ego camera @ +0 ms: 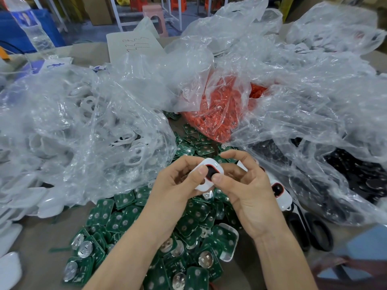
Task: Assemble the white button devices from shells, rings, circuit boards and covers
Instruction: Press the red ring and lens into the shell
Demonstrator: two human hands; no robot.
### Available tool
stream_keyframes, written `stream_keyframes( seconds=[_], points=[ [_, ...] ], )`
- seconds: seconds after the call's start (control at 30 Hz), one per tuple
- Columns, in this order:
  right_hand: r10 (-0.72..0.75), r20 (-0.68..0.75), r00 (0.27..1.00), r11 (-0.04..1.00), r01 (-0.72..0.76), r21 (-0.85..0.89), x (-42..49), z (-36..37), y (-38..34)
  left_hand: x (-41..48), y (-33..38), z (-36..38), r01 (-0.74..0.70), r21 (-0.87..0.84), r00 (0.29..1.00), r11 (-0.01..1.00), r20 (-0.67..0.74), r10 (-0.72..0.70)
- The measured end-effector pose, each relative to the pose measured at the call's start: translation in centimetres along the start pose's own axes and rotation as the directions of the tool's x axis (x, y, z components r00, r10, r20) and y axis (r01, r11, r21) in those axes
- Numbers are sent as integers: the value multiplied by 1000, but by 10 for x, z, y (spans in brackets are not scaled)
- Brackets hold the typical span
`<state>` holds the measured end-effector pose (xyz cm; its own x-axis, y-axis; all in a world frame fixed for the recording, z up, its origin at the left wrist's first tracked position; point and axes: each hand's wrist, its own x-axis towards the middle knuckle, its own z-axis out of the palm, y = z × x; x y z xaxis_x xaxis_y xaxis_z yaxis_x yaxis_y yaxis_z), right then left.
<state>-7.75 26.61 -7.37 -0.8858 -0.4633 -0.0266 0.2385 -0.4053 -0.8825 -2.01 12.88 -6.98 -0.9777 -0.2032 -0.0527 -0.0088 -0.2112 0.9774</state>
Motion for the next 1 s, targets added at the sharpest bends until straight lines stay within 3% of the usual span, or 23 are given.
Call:
stream_keyframes(
  seconds=[0.23,0.4,0.5,0.6,0.67,0.77,0.87,0.93,1.0],
  points=[
    [73,79,994,978,-87,192,1,-4,0,-1,5,2,218,-387,970,896,184,-156],
    [91,83,992,958,-110,263,2,-4,1,-3,7,5,178,-405,976,897,189,-109],
    [57,72,996,960,-75,271,2,-3,1,-3,7,7,26,-277,994,960,113,5],
    [45,27,999,969,-50,243,2,-2,2,-2,5,5,-198,27,980,980,17,198],
    [68,-10,998,973,-64,222,1,-2,2,-1,2,4,-317,267,944,910,-8,331],
    [111,-8,994,974,-107,200,-1,-3,-2,1,-4,2,-458,582,845,672,52,532],
    [112,-26,993,990,-109,89,-1,-4,-6,0,-10,4,-529,716,754,455,152,639],
    [93,-54,994,995,-95,-43,3,-4,-10,0,-12,5,-543,733,743,409,194,640],
    [55,-60,997,966,-68,-250,9,-3,-16,-2,-11,6,-500,739,794,452,183,579]
  ],
)
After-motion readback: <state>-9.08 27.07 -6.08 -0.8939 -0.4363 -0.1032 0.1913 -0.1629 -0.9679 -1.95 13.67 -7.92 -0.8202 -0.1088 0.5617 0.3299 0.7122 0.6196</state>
